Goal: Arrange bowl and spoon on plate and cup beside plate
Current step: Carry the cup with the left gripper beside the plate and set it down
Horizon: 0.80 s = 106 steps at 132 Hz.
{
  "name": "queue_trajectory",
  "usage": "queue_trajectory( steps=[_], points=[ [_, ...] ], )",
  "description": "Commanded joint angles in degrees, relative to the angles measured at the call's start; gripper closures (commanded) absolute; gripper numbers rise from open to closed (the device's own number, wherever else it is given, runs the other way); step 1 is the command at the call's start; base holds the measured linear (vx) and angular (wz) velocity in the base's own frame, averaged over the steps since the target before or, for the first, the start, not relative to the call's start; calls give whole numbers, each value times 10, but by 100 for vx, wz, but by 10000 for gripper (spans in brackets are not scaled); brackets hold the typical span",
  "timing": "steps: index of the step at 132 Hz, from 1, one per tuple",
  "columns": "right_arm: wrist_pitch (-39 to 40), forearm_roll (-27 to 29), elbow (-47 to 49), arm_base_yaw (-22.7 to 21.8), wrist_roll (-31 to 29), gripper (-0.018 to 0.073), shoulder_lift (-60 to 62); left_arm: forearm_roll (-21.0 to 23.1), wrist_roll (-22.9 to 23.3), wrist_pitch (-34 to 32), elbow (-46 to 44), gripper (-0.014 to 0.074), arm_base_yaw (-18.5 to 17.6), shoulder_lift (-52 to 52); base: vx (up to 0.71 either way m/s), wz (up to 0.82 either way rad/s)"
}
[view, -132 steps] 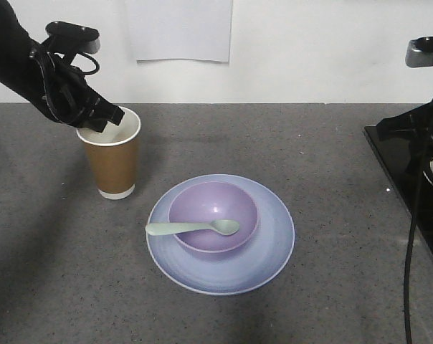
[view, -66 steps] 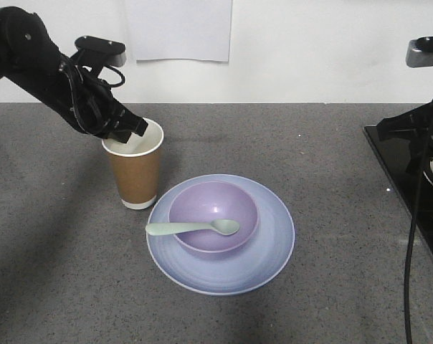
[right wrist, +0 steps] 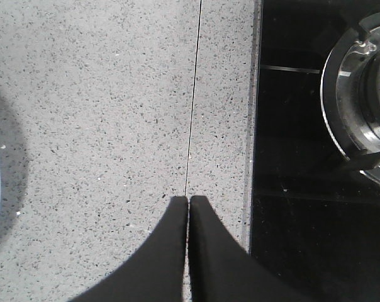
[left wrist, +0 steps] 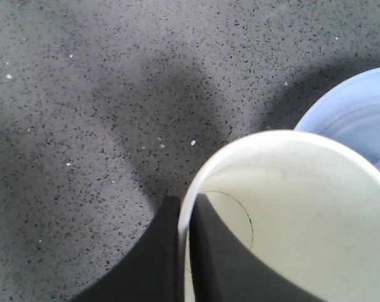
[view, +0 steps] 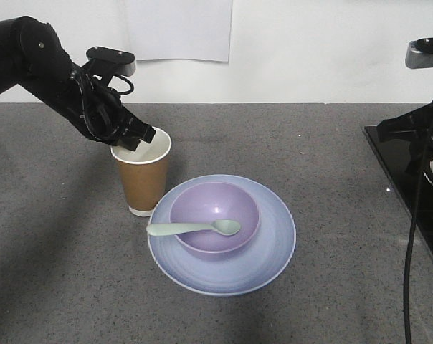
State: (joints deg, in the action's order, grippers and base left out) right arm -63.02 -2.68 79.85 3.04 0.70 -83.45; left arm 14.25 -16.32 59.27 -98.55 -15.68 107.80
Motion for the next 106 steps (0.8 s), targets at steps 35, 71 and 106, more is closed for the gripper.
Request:
queue_trajectory(
  steps=[35, 71, 106],
  points=[
    [18, -5, 14, -3, -2, 566, 22, -12, 16, -12, -13, 584, -5, -28, 0, 0],
    [18, -5, 14, -3, -2, 566, 22, -24, 17, -12, -13, 450, -5, -28, 0, 0],
    [19, -5, 14, -3, -2, 566, 22, -24, 17, -15, -20, 250, -5, -42, 0, 0]
  ],
)
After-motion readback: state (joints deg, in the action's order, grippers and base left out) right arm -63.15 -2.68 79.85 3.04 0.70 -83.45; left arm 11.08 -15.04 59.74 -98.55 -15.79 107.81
